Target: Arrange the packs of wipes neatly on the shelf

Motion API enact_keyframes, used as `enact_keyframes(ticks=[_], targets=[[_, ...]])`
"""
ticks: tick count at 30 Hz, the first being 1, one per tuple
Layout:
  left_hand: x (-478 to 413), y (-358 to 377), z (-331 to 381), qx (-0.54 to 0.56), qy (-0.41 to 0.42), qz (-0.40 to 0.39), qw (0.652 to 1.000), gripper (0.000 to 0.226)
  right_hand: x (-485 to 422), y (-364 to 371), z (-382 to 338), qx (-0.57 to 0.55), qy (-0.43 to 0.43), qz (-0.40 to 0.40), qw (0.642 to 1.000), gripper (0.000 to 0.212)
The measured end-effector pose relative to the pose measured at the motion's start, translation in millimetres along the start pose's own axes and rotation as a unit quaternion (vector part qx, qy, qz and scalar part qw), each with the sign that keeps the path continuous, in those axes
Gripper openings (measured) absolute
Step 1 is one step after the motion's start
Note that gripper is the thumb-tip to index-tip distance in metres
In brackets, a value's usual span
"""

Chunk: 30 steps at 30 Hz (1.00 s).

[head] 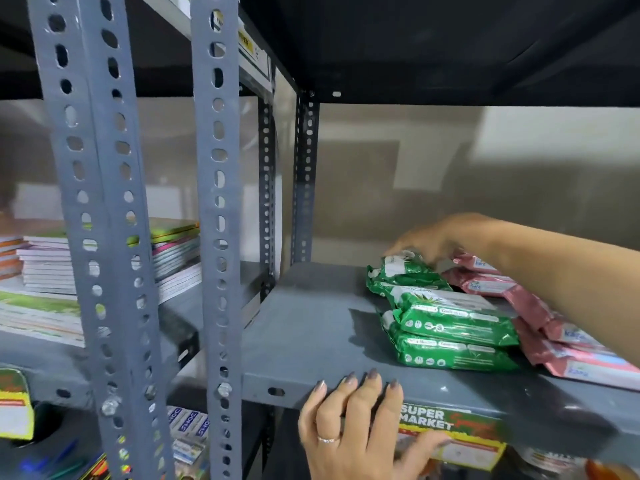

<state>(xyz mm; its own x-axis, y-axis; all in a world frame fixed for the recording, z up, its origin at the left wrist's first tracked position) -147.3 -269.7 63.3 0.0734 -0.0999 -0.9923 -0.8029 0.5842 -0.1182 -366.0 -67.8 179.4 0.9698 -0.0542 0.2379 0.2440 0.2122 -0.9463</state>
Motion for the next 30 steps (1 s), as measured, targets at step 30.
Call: enact_keyframes(ticks=[30], targets=[[1.0,-1.3,2.2,0.011,-0.004,0.005,1.000,0.056,5.2,-1.6,22.2,-0.081,0.084,-0.031,0.993,0.100]])
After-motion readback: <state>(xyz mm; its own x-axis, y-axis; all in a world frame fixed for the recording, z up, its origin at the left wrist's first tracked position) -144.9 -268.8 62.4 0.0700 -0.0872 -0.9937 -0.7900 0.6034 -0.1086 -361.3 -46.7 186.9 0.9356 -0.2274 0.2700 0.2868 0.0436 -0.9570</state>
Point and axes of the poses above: each hand's wrist, its own x-axis away from the middle knuckle, its own y-axis out of the palm, z = x × y, the point moved 9 cm from there along -x, towards the middle knuckle, and after that the axes turned 4 degrees about y, right-handed, at the moved point
